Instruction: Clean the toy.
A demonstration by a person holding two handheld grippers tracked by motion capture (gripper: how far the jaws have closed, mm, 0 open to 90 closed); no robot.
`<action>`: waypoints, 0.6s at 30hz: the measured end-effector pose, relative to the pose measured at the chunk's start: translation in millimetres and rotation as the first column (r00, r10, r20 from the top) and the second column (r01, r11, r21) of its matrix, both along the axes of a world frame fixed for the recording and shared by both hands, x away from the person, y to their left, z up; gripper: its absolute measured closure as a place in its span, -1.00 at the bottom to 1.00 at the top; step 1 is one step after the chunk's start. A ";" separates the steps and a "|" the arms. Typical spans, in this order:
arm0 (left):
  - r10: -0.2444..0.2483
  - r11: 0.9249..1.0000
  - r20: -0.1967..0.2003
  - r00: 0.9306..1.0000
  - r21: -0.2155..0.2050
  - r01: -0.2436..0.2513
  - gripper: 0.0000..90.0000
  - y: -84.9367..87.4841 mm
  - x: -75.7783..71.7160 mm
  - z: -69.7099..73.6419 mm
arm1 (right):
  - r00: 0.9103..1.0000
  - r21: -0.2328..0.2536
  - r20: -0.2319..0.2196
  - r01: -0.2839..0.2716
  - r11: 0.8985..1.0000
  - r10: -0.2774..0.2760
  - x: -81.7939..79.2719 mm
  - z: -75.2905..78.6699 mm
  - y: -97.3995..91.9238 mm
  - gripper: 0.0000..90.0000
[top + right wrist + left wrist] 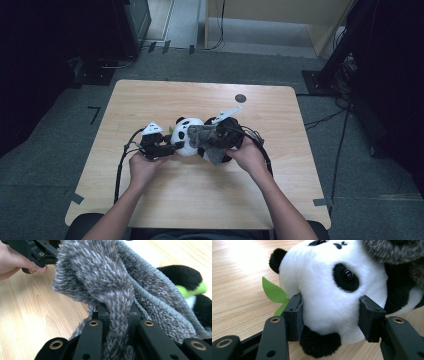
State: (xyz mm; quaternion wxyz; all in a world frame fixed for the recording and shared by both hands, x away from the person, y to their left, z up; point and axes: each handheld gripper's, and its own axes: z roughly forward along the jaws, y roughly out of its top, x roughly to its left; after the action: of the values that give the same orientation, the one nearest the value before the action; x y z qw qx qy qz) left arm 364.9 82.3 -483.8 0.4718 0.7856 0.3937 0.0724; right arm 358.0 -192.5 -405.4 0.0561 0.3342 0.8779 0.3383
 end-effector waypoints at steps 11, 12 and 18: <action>-0.001 1.000 -0.002 1.000 -0.005 0.001 0.00 0.7 0.7 -0.4 | 0.999 0.011 0.009 0.038 0.999 -0.038 -6.6 2.4 -22.6 0.80; -0.002 1.000 -0.002 1.000 -0.005 0.002 0.00 0.7 0.7 -0.4 | 0.999 0.012 0.010 0.044 0.999 -0.044 -7.3 2.8 -24.8 0.80; -0.004 1.000 -0.002 1.000 -0.004 0.004 0.00 0.8 0.5 -0.4 | 0.998 0.013 0.017 0.053 0.999 -0.053 -10.6 2.2 -31.4 0.80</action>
State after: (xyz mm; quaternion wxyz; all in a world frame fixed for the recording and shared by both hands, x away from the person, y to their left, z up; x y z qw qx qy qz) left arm 365.5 83.0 -484.2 0.4730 0.7855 0.3928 0.0702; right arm 347.5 -223.9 -403.3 0.0708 0.3549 0.8661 0.3449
